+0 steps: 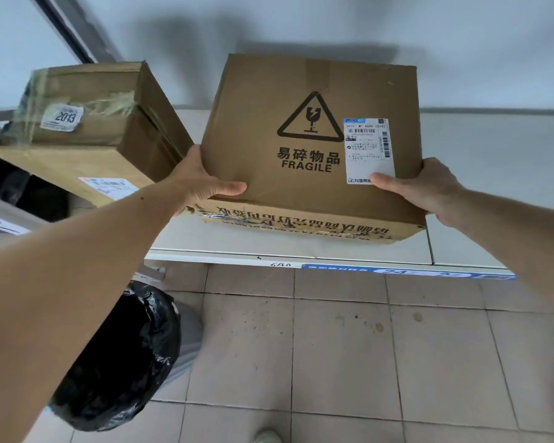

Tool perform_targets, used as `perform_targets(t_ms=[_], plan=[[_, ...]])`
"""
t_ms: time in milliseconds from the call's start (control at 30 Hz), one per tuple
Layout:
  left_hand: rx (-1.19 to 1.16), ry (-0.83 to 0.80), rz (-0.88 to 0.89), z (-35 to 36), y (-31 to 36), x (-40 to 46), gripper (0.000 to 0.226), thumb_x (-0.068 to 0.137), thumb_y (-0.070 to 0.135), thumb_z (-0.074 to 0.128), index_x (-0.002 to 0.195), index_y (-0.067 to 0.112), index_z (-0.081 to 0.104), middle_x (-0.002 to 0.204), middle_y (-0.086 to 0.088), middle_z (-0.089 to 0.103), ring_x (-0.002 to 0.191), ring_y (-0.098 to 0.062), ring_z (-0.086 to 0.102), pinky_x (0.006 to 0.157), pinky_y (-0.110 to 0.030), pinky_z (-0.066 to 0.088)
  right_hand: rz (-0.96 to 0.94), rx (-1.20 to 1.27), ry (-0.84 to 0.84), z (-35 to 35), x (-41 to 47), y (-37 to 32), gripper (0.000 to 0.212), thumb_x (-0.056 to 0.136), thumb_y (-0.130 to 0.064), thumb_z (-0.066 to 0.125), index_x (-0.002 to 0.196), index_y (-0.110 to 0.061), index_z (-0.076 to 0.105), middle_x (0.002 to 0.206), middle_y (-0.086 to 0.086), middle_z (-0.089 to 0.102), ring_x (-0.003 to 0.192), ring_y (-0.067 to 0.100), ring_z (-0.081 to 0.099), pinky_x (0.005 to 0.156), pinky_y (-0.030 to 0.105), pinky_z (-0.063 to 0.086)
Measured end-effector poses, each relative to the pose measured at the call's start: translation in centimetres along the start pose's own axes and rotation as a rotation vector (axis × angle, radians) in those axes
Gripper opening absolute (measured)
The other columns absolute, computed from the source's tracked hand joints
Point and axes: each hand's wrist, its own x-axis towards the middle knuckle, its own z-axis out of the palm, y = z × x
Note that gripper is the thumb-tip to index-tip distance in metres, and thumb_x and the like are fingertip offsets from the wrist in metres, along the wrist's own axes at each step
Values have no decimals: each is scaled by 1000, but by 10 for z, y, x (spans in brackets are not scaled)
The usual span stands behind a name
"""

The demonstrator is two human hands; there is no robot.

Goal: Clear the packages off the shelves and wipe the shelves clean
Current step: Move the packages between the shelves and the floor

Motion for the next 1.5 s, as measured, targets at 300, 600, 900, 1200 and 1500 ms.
perform_targets(t_ms=[300, 600, 900, 1200, 1500], plan=[[-10, 0, -41, 5, -16, 17, 103, 62, 26, 90, 145, 17, 29, 141, -1, 46, 129, -23, 43, 113, -46, 35, 46, 3, -3, 10, 18, -6, 92, 64, -64, 82, 136, -18, 48, 131, 6, 61, 115, 29, 60, 98, 48, 51], [29, 34, -136, 4, -16, 22, 103, 61, 35, 91, 140, 18, 28, 142, -2, 43, 129, -26, 42, 100, -45, 39, 11, -14, 40, 15, 23, -24, 81, 76, -61, 75, 138, -18, 45, 135, 3, 57, 123, 26, 54, 102, 42, 46], [210, 91, -175, 9, -2, 20, 110, 62, 38, 91, 146, 10, 25, 146, -8, 40, 134, -31, 39, 112, -46, 35, 40, -57, 9, 16, 14, -20, 80, 81, -60, 71, 139, -14, 41, 135, 7, 56, 123, 28, 53, 98, 40, 45], [671, 280, 33, 35, 31, -1, 80, 77, 22, 81, 142, 12, 36, 147, -12, 32, 135, -33, 32, 109, -52, 36, 91, -38, -98, -1, -4, 17, 101, 72, -68, 73, 146, -14, 29, 139, 9, 51, 122, 32, 54, 102, 51, 48], [900, 102, 469, 121, 65, -28, 49, 85, 24, 71, 130, 17, 55, 136, -7, 52, 129, -28, 45, 110, -50, 29, 107, -143, -133, -40, -48, 86, 83, 84, -60, 67, 147, -16, 36, 138, 6, 56, 126, 27, 52, 102, 37, 39]])
